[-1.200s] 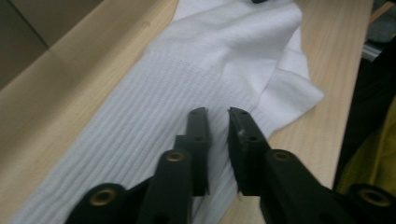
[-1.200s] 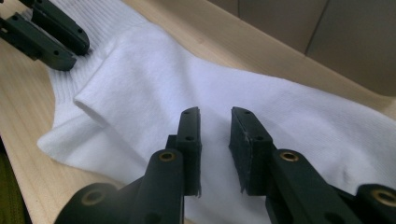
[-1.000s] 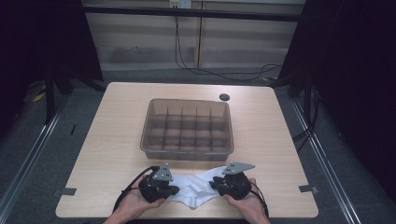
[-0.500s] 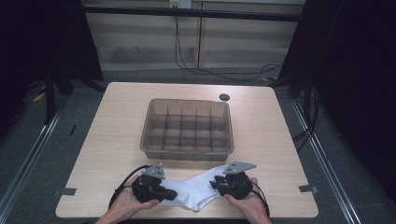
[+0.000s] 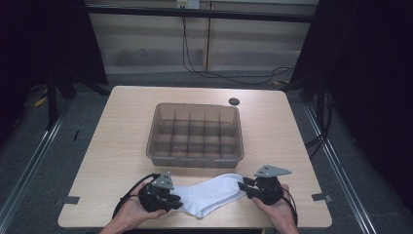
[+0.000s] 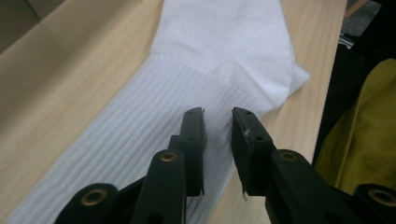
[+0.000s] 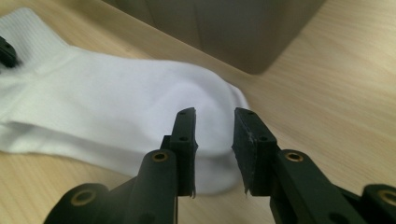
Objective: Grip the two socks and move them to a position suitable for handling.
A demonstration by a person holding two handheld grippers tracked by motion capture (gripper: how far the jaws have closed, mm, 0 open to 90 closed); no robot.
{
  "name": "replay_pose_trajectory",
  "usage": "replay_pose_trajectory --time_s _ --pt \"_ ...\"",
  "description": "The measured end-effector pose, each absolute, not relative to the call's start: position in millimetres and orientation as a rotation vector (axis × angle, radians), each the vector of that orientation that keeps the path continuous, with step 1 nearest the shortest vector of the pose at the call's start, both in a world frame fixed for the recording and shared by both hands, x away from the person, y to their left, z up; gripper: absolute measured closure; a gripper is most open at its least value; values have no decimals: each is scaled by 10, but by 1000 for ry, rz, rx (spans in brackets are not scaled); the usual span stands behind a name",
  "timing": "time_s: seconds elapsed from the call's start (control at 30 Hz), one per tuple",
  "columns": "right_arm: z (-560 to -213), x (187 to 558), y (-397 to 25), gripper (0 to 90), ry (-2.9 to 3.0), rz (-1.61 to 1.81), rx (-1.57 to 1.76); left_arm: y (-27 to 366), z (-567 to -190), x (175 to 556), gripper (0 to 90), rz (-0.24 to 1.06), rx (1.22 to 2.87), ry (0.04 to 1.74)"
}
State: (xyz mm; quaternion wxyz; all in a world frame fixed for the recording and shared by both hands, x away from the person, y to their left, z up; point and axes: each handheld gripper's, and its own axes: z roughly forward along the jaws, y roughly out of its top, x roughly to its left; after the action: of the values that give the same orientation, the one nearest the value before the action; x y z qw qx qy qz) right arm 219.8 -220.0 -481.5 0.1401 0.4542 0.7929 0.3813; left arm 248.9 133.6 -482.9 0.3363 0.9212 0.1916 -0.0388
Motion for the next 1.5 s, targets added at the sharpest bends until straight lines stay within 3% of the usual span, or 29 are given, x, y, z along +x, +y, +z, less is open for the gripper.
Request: replay_pose_trajectory --time_s 0.4,0.67,1.0,1.3,1.4,1.5 --pt "-4965 2227 -2180 735 2344 1025 1351 1467 -4837 2574 713 -58 2390 546" --pt "-4918 2086 -2236 678 2348 1035 1361 1551 -4744 2612 592 -126 2327 557" --pt "-4769 2267 -2078 716 2332 1113 1286 2023 -4666 2775 690 -20 2264 773" --pt "-4923 2359 -2043 755 2349 1022 1335 1992 -4804 2824 553 -36 2307 825" --pt "-4938 2357 -2035 817 2356 1008 1333 1944 -4830 2805 586 -20 2326 816" --pt "-4928 2361 -2039 887 2340 1012 1338 1892 -4843 2775 731 14 2357 787"
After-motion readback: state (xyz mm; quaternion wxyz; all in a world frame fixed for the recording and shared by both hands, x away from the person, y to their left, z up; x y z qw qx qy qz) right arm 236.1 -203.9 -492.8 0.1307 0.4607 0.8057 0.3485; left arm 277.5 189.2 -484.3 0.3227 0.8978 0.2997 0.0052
